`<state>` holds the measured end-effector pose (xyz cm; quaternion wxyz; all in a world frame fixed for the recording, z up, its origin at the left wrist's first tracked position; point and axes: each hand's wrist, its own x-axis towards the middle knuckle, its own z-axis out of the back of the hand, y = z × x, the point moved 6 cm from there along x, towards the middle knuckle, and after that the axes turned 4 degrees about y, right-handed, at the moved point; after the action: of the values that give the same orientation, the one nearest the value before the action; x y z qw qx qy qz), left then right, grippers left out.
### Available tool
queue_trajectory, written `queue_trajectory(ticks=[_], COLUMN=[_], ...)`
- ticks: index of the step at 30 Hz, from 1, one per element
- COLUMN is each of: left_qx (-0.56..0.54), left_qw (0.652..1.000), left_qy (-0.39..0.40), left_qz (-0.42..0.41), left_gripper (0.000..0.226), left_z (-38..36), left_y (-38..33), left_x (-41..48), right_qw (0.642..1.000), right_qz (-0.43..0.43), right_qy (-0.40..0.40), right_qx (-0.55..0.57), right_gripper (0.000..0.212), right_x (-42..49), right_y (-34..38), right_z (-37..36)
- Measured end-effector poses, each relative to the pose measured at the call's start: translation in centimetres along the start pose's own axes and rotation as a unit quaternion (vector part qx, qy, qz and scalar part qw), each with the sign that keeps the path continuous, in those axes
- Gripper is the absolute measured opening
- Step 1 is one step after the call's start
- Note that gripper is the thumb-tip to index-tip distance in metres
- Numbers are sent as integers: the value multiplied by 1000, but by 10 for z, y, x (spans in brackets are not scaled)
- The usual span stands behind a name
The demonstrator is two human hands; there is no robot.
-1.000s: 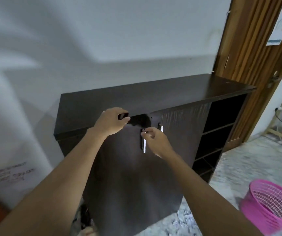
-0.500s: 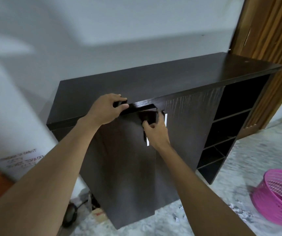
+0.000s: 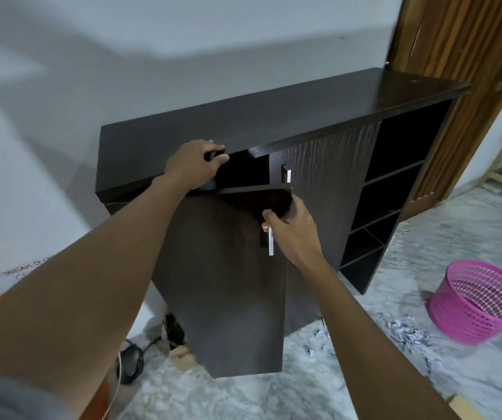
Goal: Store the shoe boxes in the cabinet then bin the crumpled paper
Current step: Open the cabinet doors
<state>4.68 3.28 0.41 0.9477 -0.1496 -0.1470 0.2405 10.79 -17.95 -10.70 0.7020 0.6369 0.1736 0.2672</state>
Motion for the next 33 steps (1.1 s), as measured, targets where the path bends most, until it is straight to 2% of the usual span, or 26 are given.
queue_trajectory(ticks=[5,7,10,12,15,17,21,27,33], left_qx=[40,68,92,89,70,52,46,47,38], left_qw=[999,997,995,995,994,994,993,990,988], left_qy=[8,21,34,38,50,53,53,82,97], left_qz=[19,20,24,35,61,77,92,109,115], left_gripper=[51,58,66,67,67,68,70,77,77], left_z=[1,3,11,19,31,37,45,49,51], left_y=[1,4,12,21,38,47,58,76,80], left_x=[-17,-32,-57,-72,-93,-105,-126,-139,-140], right_qw=[993,979,959,969,982,971,944,934,940], right_qz=[-2,2,59,89,99,110,87,110,118], right_qy=[-13,-15,-26,9,133,206,314,324,309], right_qx=[-121,-202,-274,-230,-93,-57,-54,-108,-77], right_gripper=[43,35,32,37,20,36,62,97,92], right_x=[-56,-83,-119,-139,-169,-185,-211,-227,-227], right_y=[9,16,27,32,39,42,47,62,57], right_z=[14,18,20,14,-14,-42,-102,-160,-161])
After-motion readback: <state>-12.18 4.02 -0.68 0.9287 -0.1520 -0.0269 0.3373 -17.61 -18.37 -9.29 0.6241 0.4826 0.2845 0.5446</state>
